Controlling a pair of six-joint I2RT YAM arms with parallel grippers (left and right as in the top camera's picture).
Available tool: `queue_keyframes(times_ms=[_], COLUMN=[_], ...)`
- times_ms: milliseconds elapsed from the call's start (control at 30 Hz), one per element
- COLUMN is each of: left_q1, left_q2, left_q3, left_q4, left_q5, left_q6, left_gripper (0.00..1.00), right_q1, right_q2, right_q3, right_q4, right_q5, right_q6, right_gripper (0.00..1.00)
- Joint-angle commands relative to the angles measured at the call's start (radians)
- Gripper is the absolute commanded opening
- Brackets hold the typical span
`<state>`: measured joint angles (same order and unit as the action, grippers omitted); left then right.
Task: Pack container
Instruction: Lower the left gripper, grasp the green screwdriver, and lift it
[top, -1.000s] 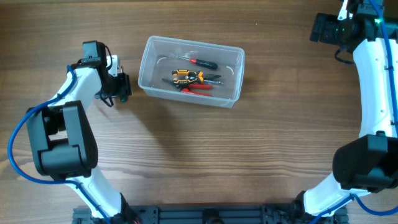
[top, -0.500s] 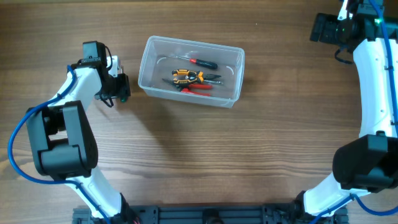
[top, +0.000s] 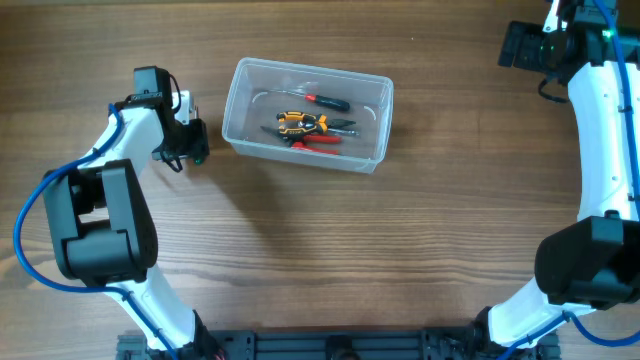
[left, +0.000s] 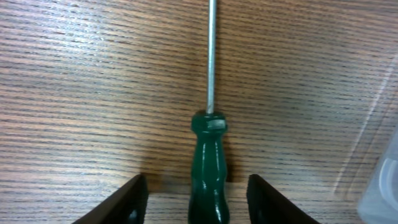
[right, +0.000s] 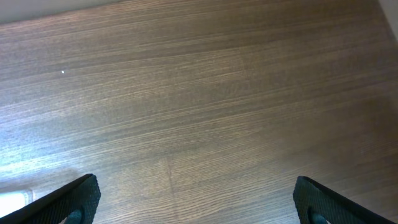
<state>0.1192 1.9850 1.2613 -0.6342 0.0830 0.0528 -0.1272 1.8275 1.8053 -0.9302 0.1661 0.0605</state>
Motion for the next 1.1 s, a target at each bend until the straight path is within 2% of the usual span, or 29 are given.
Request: queue_keyframes(times_ms=[0,67,233,533,767,1067], left_q1=[0.001,0.001,0.001,0.001,0.001,0.001], left_q2=[0.065,0.065,0.065,0.065,0.064,0.064], left_q3=[-0.017,-0.017,-0.017,-0.017,-0.014,0.068], left_q4=[-0.010,-0.013,-0.013,-0.012,-0.016,-0.060], left_q5=[0.021,0.021,0.021,0.021,0.025,0.024], left_q6=[-0.008,-0.008,-0.008,-0.008,-0.008,-0.007], left_gripper=[0.46,0.38,0.31,0.28,0.04,0.04], right_q1=[0.002,0.002,0.002,0.002,0.002,0.002], right_q2=[-0.025,-0.025,-0.025,-0.025,-0.025,-0.025], right_q3=[0.014,0.014,0.014,0.014,0.014,0.014], right_q4=[0.002,0.002,0.002,0.002,0.002,0.002], right_q5=[0.014,0.014,0.014,0.014,0.014,0.014], right_q6=[0.018,0.018,0.018,0.018,0.018,0.018], right_gripper=[1.00,1.00,1.00,1.00,1.00,1.00])
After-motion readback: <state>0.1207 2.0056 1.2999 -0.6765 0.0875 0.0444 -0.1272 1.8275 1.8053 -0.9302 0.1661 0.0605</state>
